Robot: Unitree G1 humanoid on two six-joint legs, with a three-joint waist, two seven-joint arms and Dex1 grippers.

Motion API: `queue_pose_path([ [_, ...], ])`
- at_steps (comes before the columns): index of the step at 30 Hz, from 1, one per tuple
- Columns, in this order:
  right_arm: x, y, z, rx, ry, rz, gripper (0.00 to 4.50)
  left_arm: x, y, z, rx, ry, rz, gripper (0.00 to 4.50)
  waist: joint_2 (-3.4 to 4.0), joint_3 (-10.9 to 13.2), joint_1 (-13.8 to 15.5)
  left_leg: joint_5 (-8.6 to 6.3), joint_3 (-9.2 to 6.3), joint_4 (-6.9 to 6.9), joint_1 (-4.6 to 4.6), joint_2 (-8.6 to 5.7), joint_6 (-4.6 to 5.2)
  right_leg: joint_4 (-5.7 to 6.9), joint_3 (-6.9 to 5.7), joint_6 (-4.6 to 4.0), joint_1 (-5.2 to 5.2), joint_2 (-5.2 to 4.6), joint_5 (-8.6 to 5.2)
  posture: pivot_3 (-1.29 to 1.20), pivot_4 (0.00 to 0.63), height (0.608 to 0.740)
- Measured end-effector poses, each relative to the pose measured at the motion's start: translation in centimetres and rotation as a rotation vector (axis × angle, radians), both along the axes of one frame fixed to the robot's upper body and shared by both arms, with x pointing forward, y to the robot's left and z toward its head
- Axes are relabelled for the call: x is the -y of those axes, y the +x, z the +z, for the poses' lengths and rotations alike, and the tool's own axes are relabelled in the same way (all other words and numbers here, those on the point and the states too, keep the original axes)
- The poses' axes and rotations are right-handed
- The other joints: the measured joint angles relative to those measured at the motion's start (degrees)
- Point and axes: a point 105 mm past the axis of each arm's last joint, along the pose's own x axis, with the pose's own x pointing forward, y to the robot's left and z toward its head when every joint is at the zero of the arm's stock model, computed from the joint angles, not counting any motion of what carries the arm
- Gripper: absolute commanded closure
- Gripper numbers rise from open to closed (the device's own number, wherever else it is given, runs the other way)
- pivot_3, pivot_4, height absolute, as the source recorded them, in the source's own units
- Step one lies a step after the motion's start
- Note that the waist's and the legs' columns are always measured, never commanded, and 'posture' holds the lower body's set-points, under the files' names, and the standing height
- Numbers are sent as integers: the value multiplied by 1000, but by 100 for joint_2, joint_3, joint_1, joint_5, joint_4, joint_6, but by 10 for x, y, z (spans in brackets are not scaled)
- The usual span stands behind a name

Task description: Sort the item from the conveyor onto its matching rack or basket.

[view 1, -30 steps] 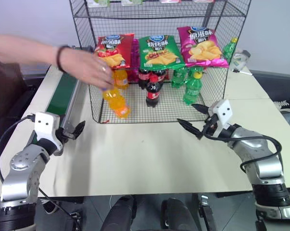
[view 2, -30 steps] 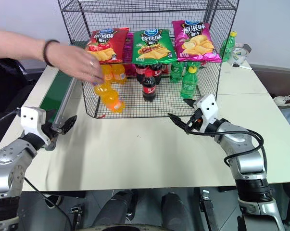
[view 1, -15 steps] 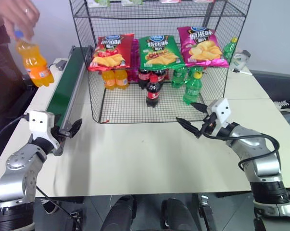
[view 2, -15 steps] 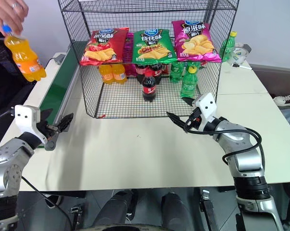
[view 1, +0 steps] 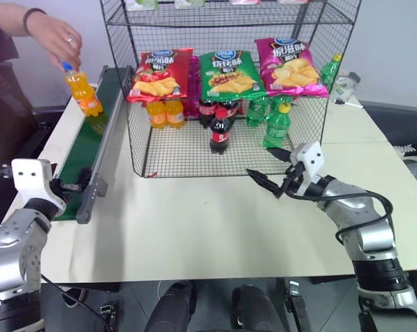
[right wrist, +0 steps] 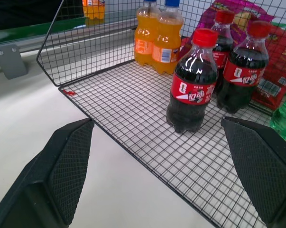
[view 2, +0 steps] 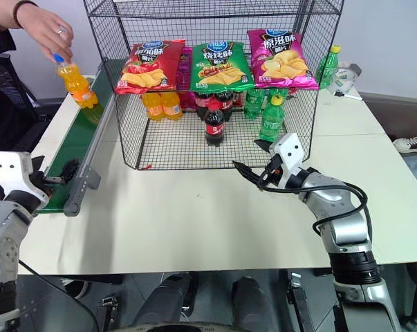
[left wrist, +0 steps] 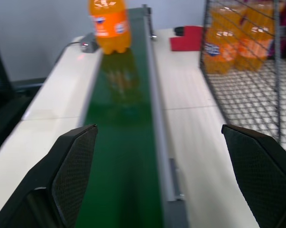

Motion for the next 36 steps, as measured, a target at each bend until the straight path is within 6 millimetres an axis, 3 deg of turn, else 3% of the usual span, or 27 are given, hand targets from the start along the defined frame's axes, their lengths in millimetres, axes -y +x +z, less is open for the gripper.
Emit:
queue_pose_path([
  [7,-4,1,2,7,5,10,0,-11,2,1,2,43,106,125,0,0,1,0,0,0,0,0,0,0,-1,2,0,1,1,0,150,740],
  [20,-13,0,-1,-4,18,32,0,-1,-1,-11,-11,-11,24,125,0,0,-6,0,0,-2,0,0,0,0,0,2,1,1,1,0,150,740],
  [36,-18,0,-4,-9,35,29,0,-8,15,4,66,-43,61,125,0,0,-5,0,-1,-2,0,0,0,1,-2,17,-1,2,10,0,150,740],
])
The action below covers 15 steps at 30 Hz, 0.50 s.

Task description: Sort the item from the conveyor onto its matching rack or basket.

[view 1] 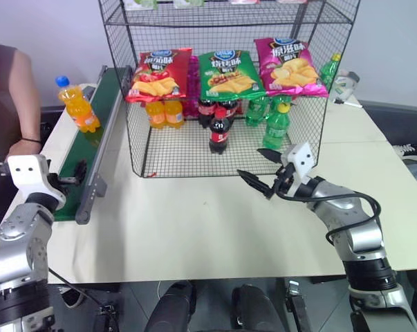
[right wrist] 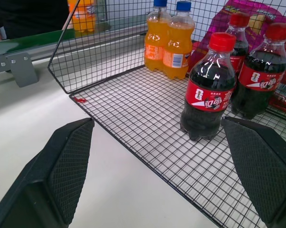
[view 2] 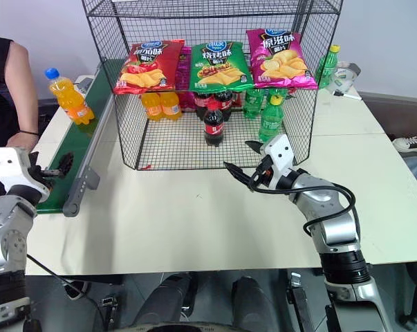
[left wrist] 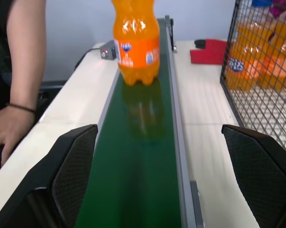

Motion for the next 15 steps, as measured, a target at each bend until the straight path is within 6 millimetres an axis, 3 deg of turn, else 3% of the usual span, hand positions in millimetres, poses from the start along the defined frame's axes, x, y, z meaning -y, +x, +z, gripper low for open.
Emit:
queue_pose_path([
  [15,-3,0,1,5,-1,9,0,-17,1,-5,-9,16,65,125,0,0,1,0,0,1,0,0,0,0,0,1,-11,0,0,0,150,740],
])
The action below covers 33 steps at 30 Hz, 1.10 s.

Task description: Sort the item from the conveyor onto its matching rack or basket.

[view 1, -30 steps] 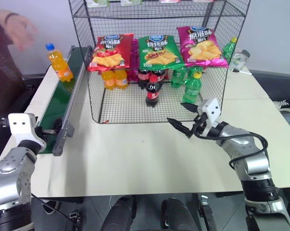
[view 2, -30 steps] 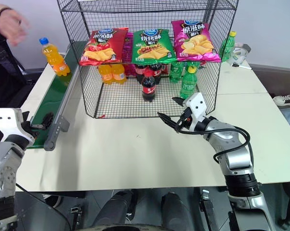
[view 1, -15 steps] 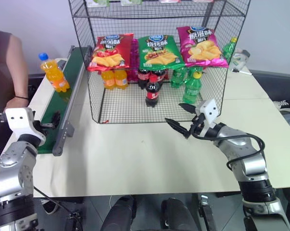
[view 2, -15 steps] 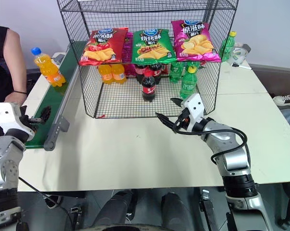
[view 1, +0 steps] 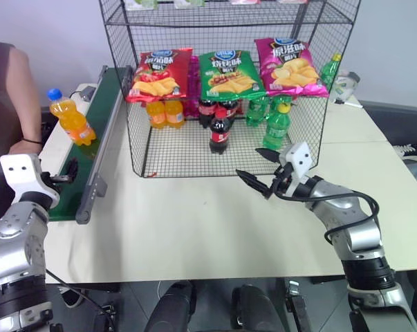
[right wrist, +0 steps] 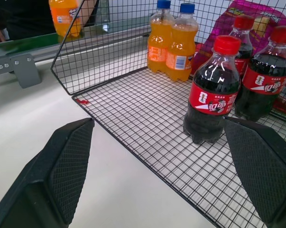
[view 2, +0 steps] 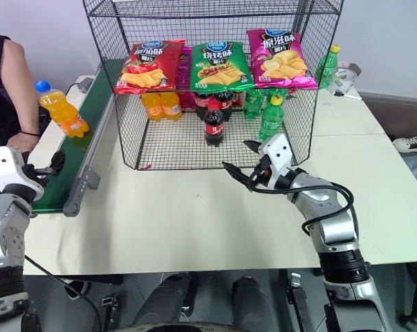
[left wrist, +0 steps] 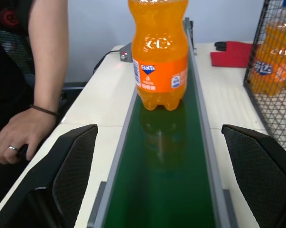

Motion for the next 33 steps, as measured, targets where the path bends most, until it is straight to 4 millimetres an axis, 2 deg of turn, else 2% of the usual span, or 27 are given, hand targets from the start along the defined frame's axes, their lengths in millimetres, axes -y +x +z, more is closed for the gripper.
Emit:
queue_pose_path([
  [22,-2,0,1,12,-9,8,0,-4,-1,5,31,10,12,125,0,0,-1,0,0,0,0,0,0,1,0,2,-4,0,1,0,150,740],
  [30,-3,0,1,11,-8,14,0,-7,-3,13,72,5,18,125,0,0,-2,0,0,1,0,0,0,1,0,2,-4,0,1,0,150,740],
  [33,-3,0,1,11,-6,17,0,-6,-3,13,75,1,9,992,0,0,-2,0,0,1,0,0,0,1,0,2,-4,0,1,0,150,740],
])
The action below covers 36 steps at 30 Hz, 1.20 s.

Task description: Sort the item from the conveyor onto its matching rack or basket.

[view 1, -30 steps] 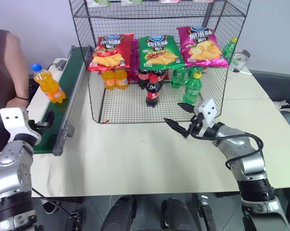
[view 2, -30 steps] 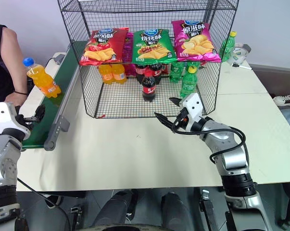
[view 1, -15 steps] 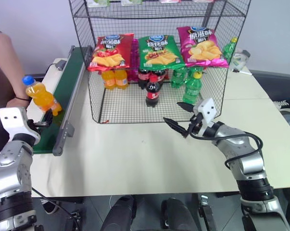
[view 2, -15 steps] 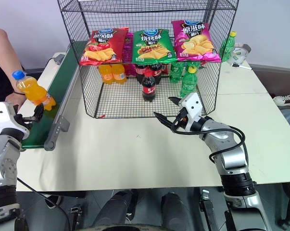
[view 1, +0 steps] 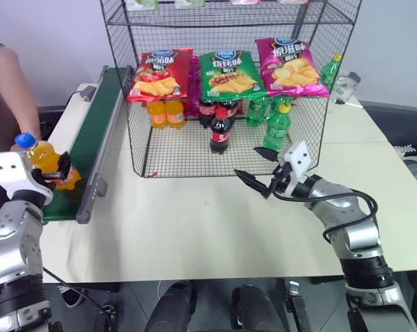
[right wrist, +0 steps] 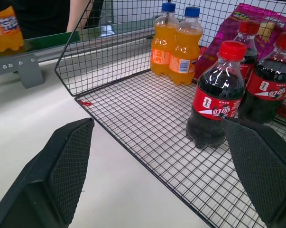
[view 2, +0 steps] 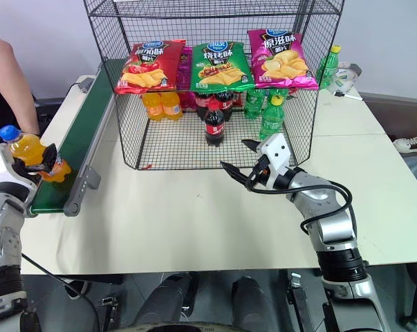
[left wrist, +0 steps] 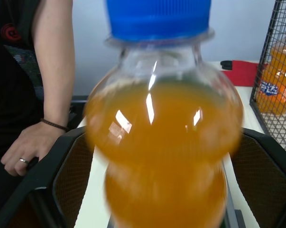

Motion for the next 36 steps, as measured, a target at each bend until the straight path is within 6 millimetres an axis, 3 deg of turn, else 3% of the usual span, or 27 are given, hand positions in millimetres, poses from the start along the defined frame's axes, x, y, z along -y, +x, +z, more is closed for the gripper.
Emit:
queue_pose_path([
  [2,0,0,0,0,1,1,0,1,0,3,12,4,-8,1902,0,0,0,0,0,0,1,0,0,0,0,0,0,0,0,0,150,740],
  [3,0,0,0,1,1,1,0,1,-1,3,10,5,-8,1989,0,0,1,0,0,0,1,0,0,0,0,0,2,0,0,0,150,740],
  [9,0,0,0,1,1,2,0,3,-2,4,9,0,-23,1989,0,0,4,0,-1,0,1,0,0,0,0,0,-1,0,0,0,150,740],
  [13,-1,0,1,2,0,4,0,13,0,19,61,-45,-85,1989,-6,3,12,0,-1,8,-2,0,0,-1,-1,-1,1,0,0,0,150,740],
  [16,-1,0,2,7,-2,8,0,32,2,48,122,-46,-198,1989,-8,3,4,0,-2,9,-3,0,0,0,-2,-1,5,0,0,0,150,740],
  [19,-1,1,6,14,-7,14,0,69,3,77,159,-11,-382,1989,-7,3,-1,0,-1,8,-2,-1,0,-1,-1,-1,6,0,0,0,150,740],
  [21,-1,1,7,17,-13,16,0,92,2,85,159,3,-486,1989,-6,3,-6,0,0,5,-2,-1,0,0,0,-1,19,1,0,0,150,740],
  [23,1,0,8,16,-26,13,0,113,5,78,110,8,-569,1989,-5,4,-10,1,1,0,-2,-1,0,1,1,0,19,1,0,0,150,740],
  [27,5,-5,16,37,-42,8,0,167,21,44,-7,19,-697,1989,-6,4,14,1,0,3,-2,-2,0,1,0,0,22,2,0,0,150,740],
  [32,13,-9,11,21,-52,-19,0,194,61,11,-56,-4,-626,1989,-8,5,18,2,0,10,-3,-4,0,2,-8,1,24,2,1,0,150,740],
  [36,16,-10,11,20,-48,-46,0,207,96,-1,-14,-37,-542,1989,-12,7,8,2,3,11,-7,-7,1,0,-9,5,21,0,2,0,150,740],
])
